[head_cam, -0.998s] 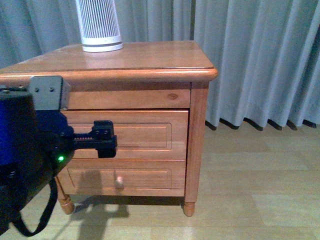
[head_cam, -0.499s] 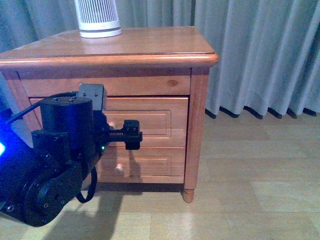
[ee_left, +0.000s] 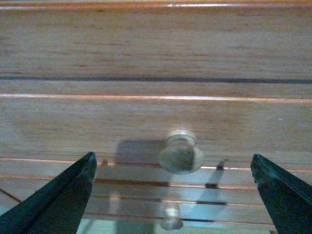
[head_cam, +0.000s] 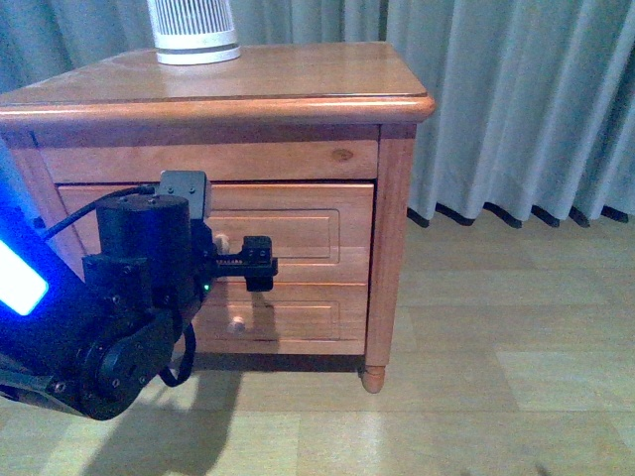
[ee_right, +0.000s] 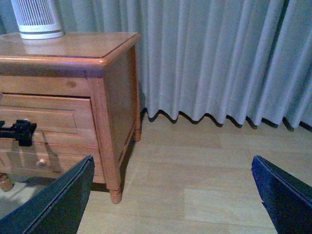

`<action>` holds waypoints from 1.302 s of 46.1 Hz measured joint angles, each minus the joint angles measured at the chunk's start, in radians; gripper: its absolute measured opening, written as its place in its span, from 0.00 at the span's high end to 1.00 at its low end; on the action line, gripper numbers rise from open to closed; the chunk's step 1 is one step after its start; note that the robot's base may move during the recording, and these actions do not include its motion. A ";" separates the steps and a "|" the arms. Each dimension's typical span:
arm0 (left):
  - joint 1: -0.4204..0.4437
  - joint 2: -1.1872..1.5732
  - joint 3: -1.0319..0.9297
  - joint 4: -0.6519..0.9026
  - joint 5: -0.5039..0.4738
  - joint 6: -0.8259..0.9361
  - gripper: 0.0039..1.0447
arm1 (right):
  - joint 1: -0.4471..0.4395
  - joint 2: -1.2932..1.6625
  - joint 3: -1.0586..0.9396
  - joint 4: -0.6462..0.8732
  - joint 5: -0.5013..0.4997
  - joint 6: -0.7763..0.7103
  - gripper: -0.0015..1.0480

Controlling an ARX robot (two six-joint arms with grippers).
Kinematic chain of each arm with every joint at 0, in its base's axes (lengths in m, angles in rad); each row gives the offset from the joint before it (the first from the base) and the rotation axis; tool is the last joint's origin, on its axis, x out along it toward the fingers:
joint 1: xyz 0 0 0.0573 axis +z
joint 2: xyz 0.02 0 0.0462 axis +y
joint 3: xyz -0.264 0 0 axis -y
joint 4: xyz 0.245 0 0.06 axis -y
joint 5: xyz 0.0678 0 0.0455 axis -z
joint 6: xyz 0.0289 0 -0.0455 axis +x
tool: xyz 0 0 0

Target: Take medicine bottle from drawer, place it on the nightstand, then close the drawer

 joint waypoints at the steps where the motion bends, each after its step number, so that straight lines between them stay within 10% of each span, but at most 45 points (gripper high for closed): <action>1: 0.000 0.001 0.002 0.000 0.001 0.000 0.06 | 0.000 0.000 0.000 0.000 0.000 0.000 0.07; 9: 0.000 0.014 0.043 -0.008 0.007 0.000 0.06 | 0.000 0.000 0.000 0.000 0.000 0.000 0.07; 24: -0.003 0.026 0.064 -0.020 0.007 -0.004 0.67 | 0.000 0.000 0.000 0.000 0.000 0.000 0.07; 36: -0.009 0.026 0.064 -0.010 0.003 -0.012 0.98 | 0.000 0.000 0.000 0.000 0.000 0.000 0.07; 46: -0.017 0.026 0.064 -0.018 0.017 -0.019 0.97 | 0.000 0.000 0.000 0.000 0.000 0.000 0.07; 60: -0.032 0.042 0.061 -0.031 0.042 -0.019 0.54 | 0.000 0.000 0.000 0.000 0.000 0.000 0.07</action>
